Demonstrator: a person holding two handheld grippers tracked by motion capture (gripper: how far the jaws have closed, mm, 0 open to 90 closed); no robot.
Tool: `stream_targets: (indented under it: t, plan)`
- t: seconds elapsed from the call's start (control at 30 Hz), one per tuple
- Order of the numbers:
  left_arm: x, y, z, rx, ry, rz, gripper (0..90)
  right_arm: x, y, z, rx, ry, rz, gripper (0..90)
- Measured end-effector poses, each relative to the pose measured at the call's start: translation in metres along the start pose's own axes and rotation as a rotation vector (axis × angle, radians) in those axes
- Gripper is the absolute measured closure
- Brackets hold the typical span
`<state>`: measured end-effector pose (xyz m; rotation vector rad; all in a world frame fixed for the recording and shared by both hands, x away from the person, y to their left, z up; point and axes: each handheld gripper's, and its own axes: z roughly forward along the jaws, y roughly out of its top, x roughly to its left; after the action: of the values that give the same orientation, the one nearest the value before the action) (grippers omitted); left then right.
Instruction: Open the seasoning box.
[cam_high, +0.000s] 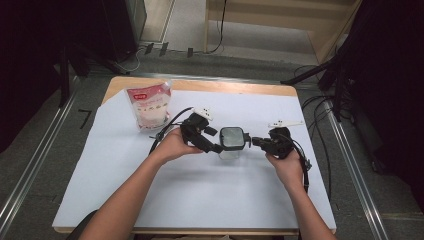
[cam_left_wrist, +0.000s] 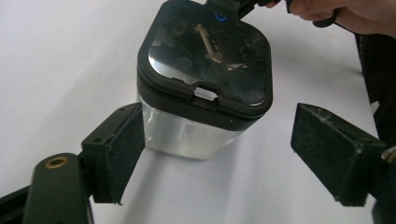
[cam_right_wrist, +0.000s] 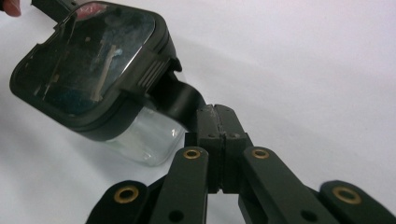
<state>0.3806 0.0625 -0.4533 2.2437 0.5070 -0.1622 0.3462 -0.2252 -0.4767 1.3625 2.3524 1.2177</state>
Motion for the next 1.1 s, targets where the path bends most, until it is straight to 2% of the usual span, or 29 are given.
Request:
stream_targets:
  t: [0.1, 0.2, 0.27, 0.3, 0.37, 0.4, 0.5, 0.57, 0.73, 0.9, 1.1]
  plan:
    - [0.001, -0.001, 0.006, 0.024, -0.005, -0.012, 15.3, 0.001, 0.002, 0.003, 0.000, -0.009, -0.011, 90.0]
    - [0.003, -0.002, 0.012, 0.040, -0.007, 0.007, 15.0, 0.000, 0.002, 0.005, 0.001, -0.008, -0.004, 90.0]
    - [0.002, -0.002, 0.015, 0.042, 0.018, 0.022, 15.4, 0.000, 0.002, 0.006, 0.011, -0.011, 0.007, 90.0]
    - [0.003, -0.002, 0.017, 0.044, 0.010, 0.022, 15.8, 0.000, 0.001, 0.006, 0.011, -0.015, 0.003, 90.0]
    - [0.002, 0.001, 0.020, 0.075, 0.023, 0.034, 15.7, 0.000, 0.001, 0.007, 0.012, -0.017, 0.006, 90.0]
    - [0.002, 0.003, 0.022, 0.076, 0.036, 0.039, 15.4, 0.000, 0.001, 0.007, 0.010, -0.016, 0.011, 90.0]
    - [0.003, 0.009, 0.024, 0.070, 0.033, 0.035, 15.6, 0.000, 0.000, 0.007, 0.007, -0.016, 0.019, 90.0]
    - [0.003, 0.010, 0.026, 0.054, 0.036, 0.050, 15.2, 0.000, -0.001, 0.007, 0.006, -0.014, 0.019, 90.0]
    - [0.005, 0.009, 0.026, 0.049, 0.021, 0.069, 14.8, -0.001, -0.001, 0.007, 0.005, -0.009, 0.026, 90.0]
    - [0.002, 0.010, 0.025, 0.049, 0.050, 0.078, 15.7, -0.001, -0.001, 0.007, 0.007, -0.008, 0.028, 90.0]
    - [0.002, 0.012, 0.021, 0.058, 0.054, 0.081, 16.7, 0.001, -0.001, 0.007, 0.007, -0.004, 0.021, 90.0]
